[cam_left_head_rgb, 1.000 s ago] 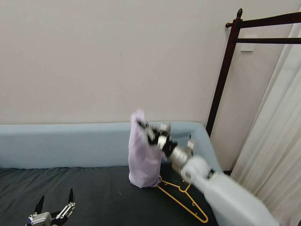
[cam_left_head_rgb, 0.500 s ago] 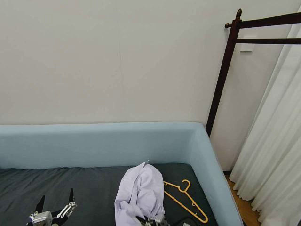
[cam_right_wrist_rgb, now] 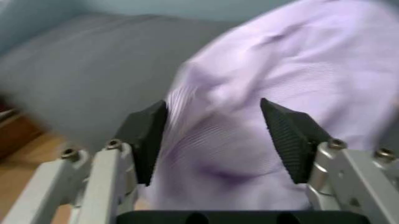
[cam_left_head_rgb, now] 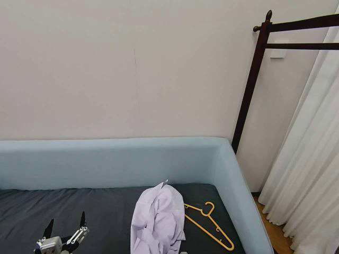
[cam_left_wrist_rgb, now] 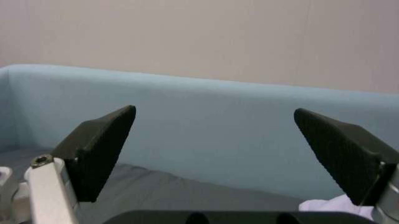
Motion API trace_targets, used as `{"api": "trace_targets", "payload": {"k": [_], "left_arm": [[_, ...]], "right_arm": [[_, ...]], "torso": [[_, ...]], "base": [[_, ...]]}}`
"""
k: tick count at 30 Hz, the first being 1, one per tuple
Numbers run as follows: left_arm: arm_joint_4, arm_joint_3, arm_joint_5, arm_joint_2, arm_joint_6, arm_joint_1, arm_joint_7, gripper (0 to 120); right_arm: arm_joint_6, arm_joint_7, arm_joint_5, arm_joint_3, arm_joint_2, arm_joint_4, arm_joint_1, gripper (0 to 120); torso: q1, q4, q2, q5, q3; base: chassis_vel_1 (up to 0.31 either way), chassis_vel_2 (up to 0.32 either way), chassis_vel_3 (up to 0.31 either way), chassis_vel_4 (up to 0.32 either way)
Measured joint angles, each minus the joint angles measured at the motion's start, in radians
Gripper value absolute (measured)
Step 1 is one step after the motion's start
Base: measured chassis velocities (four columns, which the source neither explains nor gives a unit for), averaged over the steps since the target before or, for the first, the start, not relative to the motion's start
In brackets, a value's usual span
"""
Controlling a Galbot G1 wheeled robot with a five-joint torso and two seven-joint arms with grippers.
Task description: Pick up the clothes from the sofa and hang them on the clothes hanger.
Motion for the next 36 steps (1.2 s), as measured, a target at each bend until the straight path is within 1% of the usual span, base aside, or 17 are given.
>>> {"api": "trace_targets", "payload": {"k": [1, 2, 3, 5, 10, 11, 16, 19, 21, 24, 27, 28, 29, 31, 33, 35, 36], "left_arm": [[0.015, -0.017, 0.0, 0.005, 0.0, -0.006, 0.004, 100], [0.031, -0.035, -0.003, 0.016, -0.003, -0.012, 0.015, 100], [0.031, -0.035, -0.003, 0.016, -0.003, -0.012, 0.015, 100], [0.06, -0.058, -0.026, 0.04, -0.014, -0.015, 0.043, 100], [0.093, -0.085, -0.047, 0.068, -0.033, -0.018, 0.084, 100], [0.106, -0.096, -0.047, 0.074, -0.043, -0.022, 0.098, 100], [0.113, -0.105, -0.047, 0.078, -0.05, -0.023, 0.11, 100], [0.117, -0.113, -0.047, 0.078, -0.056, -0.021, 0.117, 100], [0.117, -0.113, -0.046, 0.076, -0.057, -0.02, 0.118, 100], [0.117, -0.113, -0.044, 0.071, -0.059, -0.018, 0.118, 100], [0.116, -0.108, -0.03, 0.048, -0.068, -0.011, 0.118, 100], [0.116, -0.108, -0.03, 0.048, -0.068, -0.011, 0.118, 100], [0.117, -0.108, -0.029, 0.046, -0.07, -0.011, 0.118, 100], [0.123, -0.11, -0.026, 0.045, -0.073, -0.014, 0.117, 100], [0.127, -0.111, -0.025, 0.044, -0.074, -0.017, 0.117, 100], [0.132, -0.108, -0.021, 0.038, -0.074, -0.023, 0.116, 100], [0.132, -0.108, -0.021, 0.038, -0.074, -0.023, 0.116, 100]], "right_arm": [[-0.022, 0.123, 0.01, -0.01, 0.024, -0.015, 0.031, 69], [-0.031, 0.191, 0.018, -0.013, 0.043, -0.041, 0.056, 74], [-0.031, 0.191, 0.018, -0.013, 0.043, -0.041, 0.056, 74], [-0.032, 0.239, 0.037, -0.009, 0.072, -0.088, 0.099, 82], [-0.036, 0.242, 0.047, -0.01, 0.098, -0.142, 0.152, 98], [-0.036, 0.23, 0.025, -0.012, 0.114, -0.19, 0.175, 100], [-0.025, 0.207, -0.012, -0.012, 0.139, -0.261, 0.205, 100], [-0.002, 0.122, -0.061, 0.005, 0.193, -0.392, 0.254, 100], [0.0, 0.101, -0.069, 0.009, 0.203, -0.412, 0.262, 100], [0.008, 0.043, -0.094, 0.021, 0.227, -0.46, 0.28, 94], [0.047, -0.081, -0.226, 0.071, 0.314, -0.638, 0.332, 77], [0.047, -0.081, -0.226, 0.071, 0.314, -0.638, 0.332, 77], [0.047, -0.093, -0.248, 0.086, 0.339, -0.68, 0.341, 70], [0.038, -0.103, -0.279, 0.094, 0.351, -0.711, 0.338, 61], [0.039, -0.11, -0.294, 0.094, 0.351, -0.716, 0.329, 57], [0.064, -0.125, -0.32, 0.094, 0.348, -0.717, 0.315, 47], [0.064, -0.125, -0.32, 0.094, 0.348, -0.717, 0.315, 47]], "torso": [[0.0, 0.0, 0.0, 0.0001, 0.0], [0.0, 0.0002, 0.0, 0.0, 0.0], [0.0, 0.0002, 0.0, 0.0, 0.0], [0.0, 0.0002, 0.0, 0.0, 0.0], [0.0, 0.0, 0.0, -0.0002, 0.0], [0.0, -0.0001, 0.0, -0.0003, 0.0], [0.0, -0.0003, 0.0, -0.0002, 0.0], [0.0, -0.0001, 0.0, -0.0001, 0.0], [0.0, -0.0001, 0.0, -0.0001, 0.0], [0.0, 0.0001, 0.0, 0.0, 0.0], [0.0, 0.0001, 0.0, -0.0001, 0.0], [0.0, 0.0001, 0.0, -0.0001, 0.0], [0.0, 0.0001, 0.0, 0.0, 0.0], [0.0, 0.0, 0.0, -0.0001, 0.0], [0.0, -0.0002, 0.0, 0.0001, 0.0], [0.0, -0.0001, 0.0, 0.0, 0.0], [0.0, -0.0001, 0.0, 0.0, 0.0]], "base": [[0.0, 0.0, 0.0, 0.0], [0.0, 0.0, 0.0, 0.0], [0.0, 0.0, 0.0, 0.0], [0.0, 0.0, 0.0, 0.0], [0.0, 0.0, 0.0, 0.0], [0.0, 0.0, 0.0, 0.0], [0.0, 0.0, 0.0, 0.0], [0.0, 0.0, 0.0, 0.0], [0.0, 0.0, 0.0, 0.0], [0.0, 0.0, 0.0, 0.0], [0.0, 0.0, 0.0, 0.0], [0.0, 0.0, 0.0, 0.0], [0.0, 0.0, 0.0, 0.0], [0.0, 0.0, 0.0, 0.0], [0.0, 0.0, 0.0, 0.0], [0.0, 0.0, 0.0, 0.0], [0.0, 0.0, 0.0, 0.0]]}}
